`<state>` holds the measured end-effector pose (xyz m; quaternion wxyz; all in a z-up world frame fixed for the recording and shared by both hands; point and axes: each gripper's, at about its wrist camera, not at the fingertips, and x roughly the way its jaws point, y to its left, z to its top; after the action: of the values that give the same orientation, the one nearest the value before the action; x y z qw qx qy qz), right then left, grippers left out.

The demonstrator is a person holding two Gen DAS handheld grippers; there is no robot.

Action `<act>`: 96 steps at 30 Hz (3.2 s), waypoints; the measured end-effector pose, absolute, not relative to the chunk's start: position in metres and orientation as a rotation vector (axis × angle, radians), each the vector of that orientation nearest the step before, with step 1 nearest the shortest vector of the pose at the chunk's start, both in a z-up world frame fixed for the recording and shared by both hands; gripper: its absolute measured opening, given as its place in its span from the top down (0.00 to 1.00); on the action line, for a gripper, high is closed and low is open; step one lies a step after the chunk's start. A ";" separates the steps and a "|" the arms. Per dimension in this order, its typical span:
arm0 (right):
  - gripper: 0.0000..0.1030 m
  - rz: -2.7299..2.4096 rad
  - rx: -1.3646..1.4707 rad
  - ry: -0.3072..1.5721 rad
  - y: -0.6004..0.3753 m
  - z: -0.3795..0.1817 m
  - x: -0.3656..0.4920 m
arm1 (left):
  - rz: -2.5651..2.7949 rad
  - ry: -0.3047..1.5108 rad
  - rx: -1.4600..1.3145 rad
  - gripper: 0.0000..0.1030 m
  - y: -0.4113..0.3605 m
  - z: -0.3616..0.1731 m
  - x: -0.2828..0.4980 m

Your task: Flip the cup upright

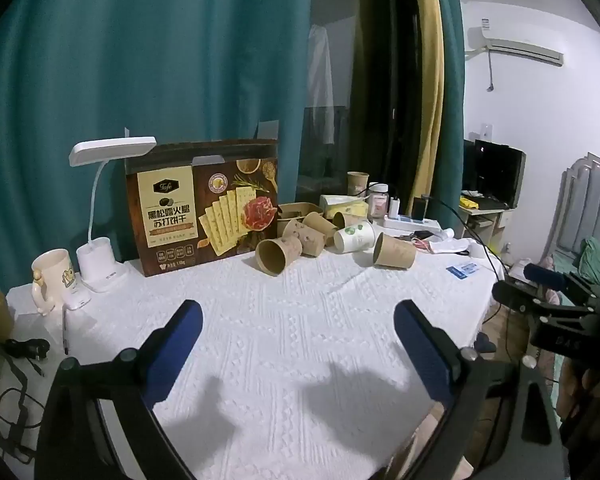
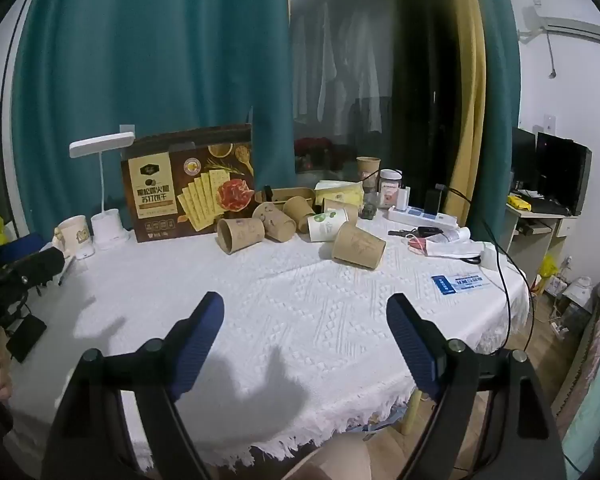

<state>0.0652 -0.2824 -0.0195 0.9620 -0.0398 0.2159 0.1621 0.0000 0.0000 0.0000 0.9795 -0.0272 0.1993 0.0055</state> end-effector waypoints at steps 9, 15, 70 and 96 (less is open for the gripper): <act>0.21 0.322 -0.073 0.425 -0.285 -0.014 0.064 | 0.010 0.393 -0.051 0.06 0.000 0.001 0.000; 0.21 0.322 -0.072 0.420 -0.286 -0.015 0.062 | 0.012 0.390 -0.052 0.06 0.000 0.007 0.000; 0.21 0.320 -0.068 0.413 -0.288 -0.008 0.063 | 0.008 0.375 -0.076 0.06 0.005 0.011 -0.004; 0.21 0.315 -0.064 0.447 -0.290 -0.017 0.080 | 0.000 0.424 -0.095 0.06 -0.002 0.004 0.012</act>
<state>0.0803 -0.2901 -0.0169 0.9623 -0.0315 0.2206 0.1557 0.0117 -0.0021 0.0037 0.9765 -0.0469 0.2106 -0.0002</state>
